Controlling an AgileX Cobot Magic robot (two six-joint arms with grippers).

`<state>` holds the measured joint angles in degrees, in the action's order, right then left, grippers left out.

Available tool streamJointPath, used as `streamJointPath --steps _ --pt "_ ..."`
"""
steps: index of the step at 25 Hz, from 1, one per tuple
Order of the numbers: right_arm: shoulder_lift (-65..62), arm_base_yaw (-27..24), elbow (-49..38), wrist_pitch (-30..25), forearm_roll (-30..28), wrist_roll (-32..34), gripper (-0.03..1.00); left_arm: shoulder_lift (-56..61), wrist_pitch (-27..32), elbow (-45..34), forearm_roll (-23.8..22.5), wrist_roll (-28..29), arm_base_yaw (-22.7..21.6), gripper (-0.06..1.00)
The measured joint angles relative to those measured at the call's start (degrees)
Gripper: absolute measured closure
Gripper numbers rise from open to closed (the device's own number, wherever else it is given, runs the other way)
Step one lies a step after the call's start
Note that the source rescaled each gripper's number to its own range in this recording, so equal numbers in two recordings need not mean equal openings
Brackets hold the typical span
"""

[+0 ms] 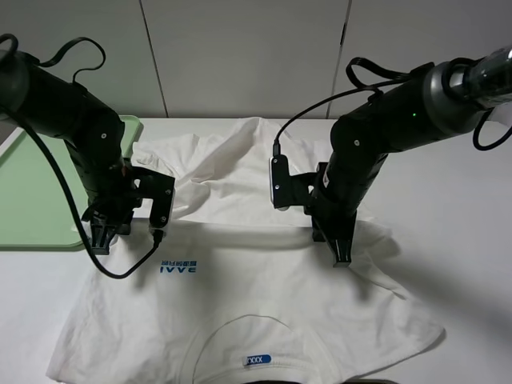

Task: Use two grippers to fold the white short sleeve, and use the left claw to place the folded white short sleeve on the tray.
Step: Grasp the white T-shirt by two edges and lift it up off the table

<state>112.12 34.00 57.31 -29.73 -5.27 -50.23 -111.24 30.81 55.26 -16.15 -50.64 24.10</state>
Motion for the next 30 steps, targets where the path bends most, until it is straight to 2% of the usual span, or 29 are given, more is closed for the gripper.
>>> streamJointPath --steps 5,9,17,30 --pt "-4.48 0.00 0.00 -0.65 0.00 0.81 0.95 3.25 0.12 -0.05 0.00 0.00 0.00 0.94" --pt "-7.39 0.00 0.00 -1.34 0.00 4.13 0.95 6.14 0.74 -0.05 0.00 0.00 0.00 0.94" --pt "-14.02 0.00 0.00 -4.27 -0.05 8.63 0.95 16.01 6.18 -0.05 0.00 0.00 0.00 0.94" --pt "-27.36 0.00 0.00 -4.85 -1.82 9.39 0.95 31.13 6.88 0.63 -0.05 0.00 0.05 0.94"
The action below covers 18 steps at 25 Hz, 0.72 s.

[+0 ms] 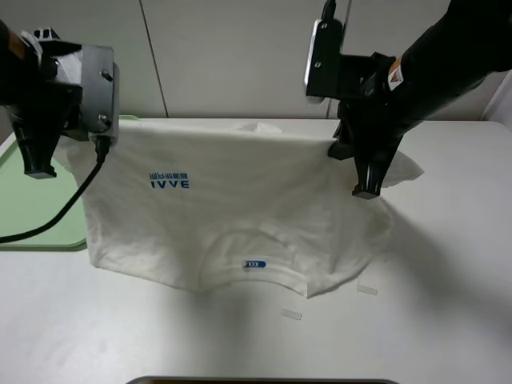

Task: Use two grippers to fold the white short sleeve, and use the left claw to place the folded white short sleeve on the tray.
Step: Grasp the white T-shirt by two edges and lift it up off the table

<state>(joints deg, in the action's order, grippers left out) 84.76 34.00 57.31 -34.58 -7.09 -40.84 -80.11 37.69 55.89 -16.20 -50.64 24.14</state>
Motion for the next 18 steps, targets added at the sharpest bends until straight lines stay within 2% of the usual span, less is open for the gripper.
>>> streamJointPath --steps 5,15,18 --pt "-6.54 0.00 0.75 -0.05 -1.07 0.29 0.95 3.54 0.24 4.21 0.00 0.00 0.00 0.94" --pt "-12.05 0.00 8.57 -1.19 -3.81 2.89 0.95 5.45 2.39 15.46 0.00 0.00 0.06 0.94" --pt "-12.20 0.00 11.35 -2.51 -4.89 3.32 0.95 5.52 4.61 22.32 0.24 0.00 0.06 0.94"
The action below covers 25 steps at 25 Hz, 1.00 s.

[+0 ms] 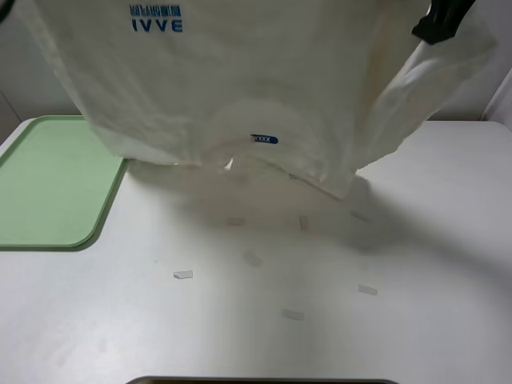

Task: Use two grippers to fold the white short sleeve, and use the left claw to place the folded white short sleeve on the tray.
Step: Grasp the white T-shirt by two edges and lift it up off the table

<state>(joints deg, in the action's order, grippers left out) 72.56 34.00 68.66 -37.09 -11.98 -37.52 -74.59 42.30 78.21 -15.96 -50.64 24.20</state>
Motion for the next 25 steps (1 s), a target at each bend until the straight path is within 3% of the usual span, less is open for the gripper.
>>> streamJointPath --steps 3,9,18,25 --pt "-0.05 0.00 8.28 -6.81 -4.27 0.61 0.95 0.02 1.72 5.73 0.22 0.00 0.00 0.94" --pt "-0.11 0.00 17.06 -11.94 -8.90 1.46 0.95 0.06 5.05 15.01 1.72 -0.24 0.43 0.94" --pt "-0.27 0.00 22.50 -19.73 -8.85 1.46 0.95 0.13 12.75 22.51 1.07 -1.50 4.33 0.94" --pt "-3.08 0.44 22.84 -29.24 -6.53 1.46 0.95 0.26 24.19 22.86 -2.59 -1.24 9.92 0.94"
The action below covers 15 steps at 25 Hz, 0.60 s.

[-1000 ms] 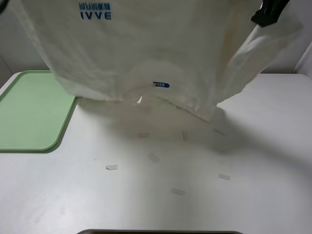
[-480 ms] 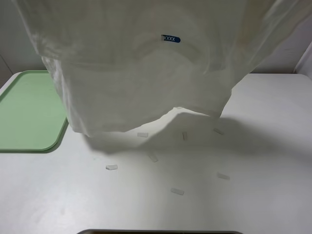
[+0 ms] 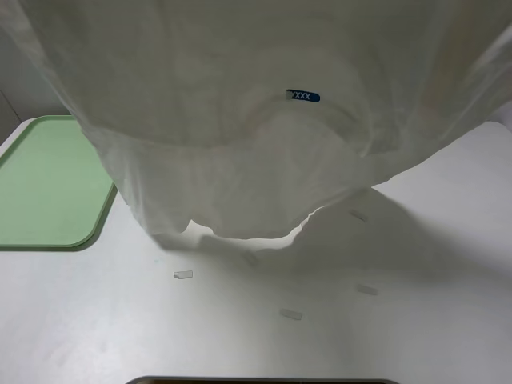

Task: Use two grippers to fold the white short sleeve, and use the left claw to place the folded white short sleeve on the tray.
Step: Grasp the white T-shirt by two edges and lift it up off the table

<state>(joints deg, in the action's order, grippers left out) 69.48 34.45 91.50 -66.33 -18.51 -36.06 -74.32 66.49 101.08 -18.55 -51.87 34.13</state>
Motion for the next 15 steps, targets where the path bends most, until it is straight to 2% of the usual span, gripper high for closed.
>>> streamJointPath --steps 9,15 --pt "-5.89 0.00 0.00 -1.02 5.77 2.83 0.95 2.75 0.24 0.00 0.70 4.35 0.27 0.94" --pt "-11.75 0.00 -0.36 -1.97 11.61 3.57 0.95 7.07 0.24 -1.01 4.66 5.88 0.27 0.94"
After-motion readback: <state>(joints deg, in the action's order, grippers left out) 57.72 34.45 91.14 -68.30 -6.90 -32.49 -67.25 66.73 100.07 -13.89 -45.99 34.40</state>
